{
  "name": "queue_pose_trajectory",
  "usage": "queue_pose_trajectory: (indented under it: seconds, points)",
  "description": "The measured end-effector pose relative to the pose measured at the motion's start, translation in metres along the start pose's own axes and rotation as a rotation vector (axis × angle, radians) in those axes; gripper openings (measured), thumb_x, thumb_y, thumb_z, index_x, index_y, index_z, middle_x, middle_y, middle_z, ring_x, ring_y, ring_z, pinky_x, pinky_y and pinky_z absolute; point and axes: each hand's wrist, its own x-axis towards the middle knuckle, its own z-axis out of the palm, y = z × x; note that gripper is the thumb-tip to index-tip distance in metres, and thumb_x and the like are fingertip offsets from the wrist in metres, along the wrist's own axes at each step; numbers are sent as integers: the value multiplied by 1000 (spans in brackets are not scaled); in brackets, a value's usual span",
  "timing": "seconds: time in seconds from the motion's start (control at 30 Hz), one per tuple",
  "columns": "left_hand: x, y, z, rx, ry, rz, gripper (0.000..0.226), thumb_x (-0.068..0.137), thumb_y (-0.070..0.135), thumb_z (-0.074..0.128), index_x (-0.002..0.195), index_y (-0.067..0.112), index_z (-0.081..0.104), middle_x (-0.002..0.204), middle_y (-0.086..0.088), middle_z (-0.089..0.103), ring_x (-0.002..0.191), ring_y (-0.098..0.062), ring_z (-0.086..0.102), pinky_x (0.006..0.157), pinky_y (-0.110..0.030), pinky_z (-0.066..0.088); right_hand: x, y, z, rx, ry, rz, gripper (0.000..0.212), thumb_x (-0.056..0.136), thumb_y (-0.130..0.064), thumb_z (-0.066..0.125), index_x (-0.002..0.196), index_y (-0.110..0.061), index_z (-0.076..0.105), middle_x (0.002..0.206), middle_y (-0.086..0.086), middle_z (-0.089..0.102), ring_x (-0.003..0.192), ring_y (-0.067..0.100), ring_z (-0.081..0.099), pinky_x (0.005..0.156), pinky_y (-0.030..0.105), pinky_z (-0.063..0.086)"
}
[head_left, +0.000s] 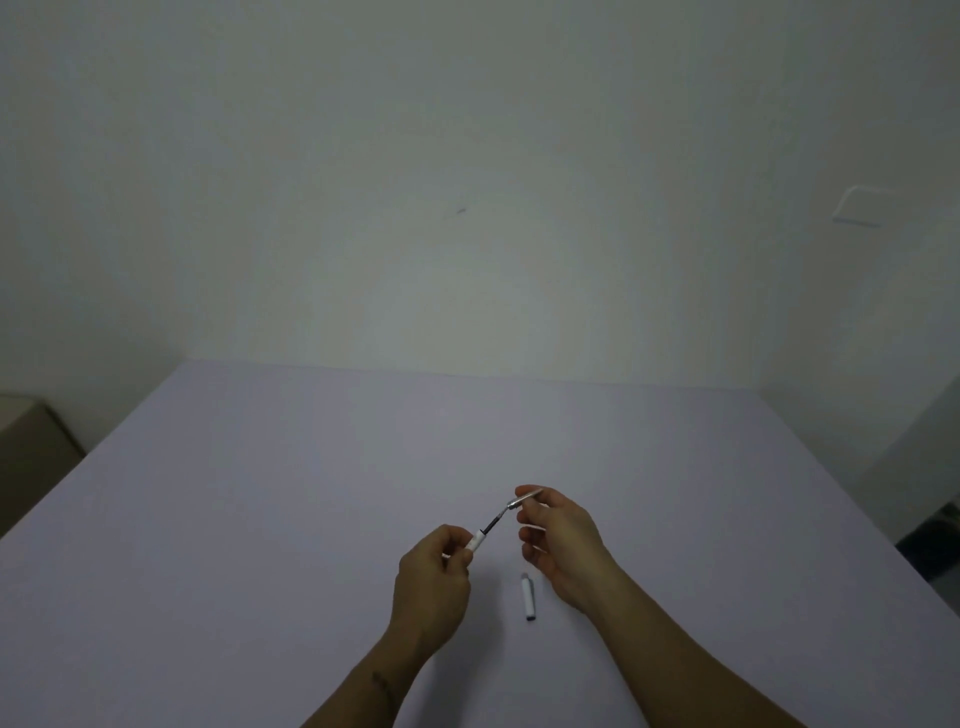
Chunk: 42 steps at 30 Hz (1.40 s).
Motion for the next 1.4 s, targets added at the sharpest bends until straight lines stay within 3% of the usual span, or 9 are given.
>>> queue_pose_trajectory:
  seconds: [0.2, 0.37, 0.5, 0.57, 0.67, 0.83, 1.07, 1.27, 1.4]
  points:
    - [1, -1, 7, -39, -12, -53, 11, 95, 10, 57, 93, 18, 64, 90, 0, 66, 80, -20, 70, 74, -33, 60, 8, -7, -13, 20, 129, -80, 16, 93, -5, 57, 99, -9, 71, 93, 10, 73, 79, 22, 63, 65, 29, 53]
    - [-3, -3, 15, 25, -65, -40, 9, 94, 9, 57, 93, 16, 62, 88, -4, 68, 80, -19, 66, 69, -27, 52, 11, 18, -43, -403, 158, -98, 17, 91, -10, 59, 81, -10, 72, 77, 10, 72, 63, 18, 59, 58, 28, 48]
    - [-6, -10, 21, 59, -122, -50, 8, 91, 9, 58, 89, 15, 63, 81, -5, 67, 66, -14, 57, 64, -29, 52, 12, 45, -59, -835, 167, -107, 15, 87, -16, 59, 89, -13, 73, 88, 6, 74, 75, 19, 67, 62, 22, 48]
    - [-8, -14, 23, 73, -151, -66, 9, 90, 10, 59, 86, 17, 63, 78, -5, 67, 65, -17, 59, 69, -38, 58, 12, 56, -63, -958, 144, -95, 15, 86, -17, 59, 95, -15, 70, 95, 5, 71, 82, 20, 66, 69, 22, 47]
    - [-11, -19, 26, 98, -164, -78, 7, 88, 12, 63, 84, 18, 63, 78, -5, 67, 66, -19, 61, 71, -40, 60, 15, 70, -67, -1113, 110, -96, 15, 88, -19, 57, 100, -14, 65, 104, 8, 68, 88, 23, 65, 75, 27, 51]
    - [-15, -22, 26, 98, -171, -110, 3, 89, 14, 65, 86, 15, 64, 80, -5, 67, 68, -19, 62, 65, -34, 60, 20, 84, -63, -1240, 76, -113, 6, 90, -14, 55, 95, -15, 52, 91, 7, 60, 74, 22, 52, 64, 25, 42]
    - [-20, -29, 16, 55, -187, -147, 3, 90, 11, 65, 88, 9, 65, 79, -8, 65, 63, -15, 57, 51, -20, 48, 29, 103, -55, -1200, 179, -180, 17, 90, -20, 59, 105, -12, 56, 104, 9, 68, 98, 31, 66, 66, 28, 38]
    - [-20, -31, 16, 28, -203, -165, 3, 90, 9, 64, 87, 8, 64, 76, -7, 62, 61, -16, 55, 54, -25, 50, 20, 108, -66, -929, 261, -181, 10, 92, -12, 57, 101, -13, 61, 85, 2, 62, 83, 26, 65, 55, 16, 36]
    - [-17, -23, 27, 24, -239, -146, 3, 91, 10, 62, 88, 9, 64, 79, -6, 62, 66, -17, 57, 56, -24, 51, 8, 99, -65, -665, 232, -148, 19, 92, -6, 56, 102, -17, 67, 84, -3, 63, 70, 9, 60, 54, 7, 39]
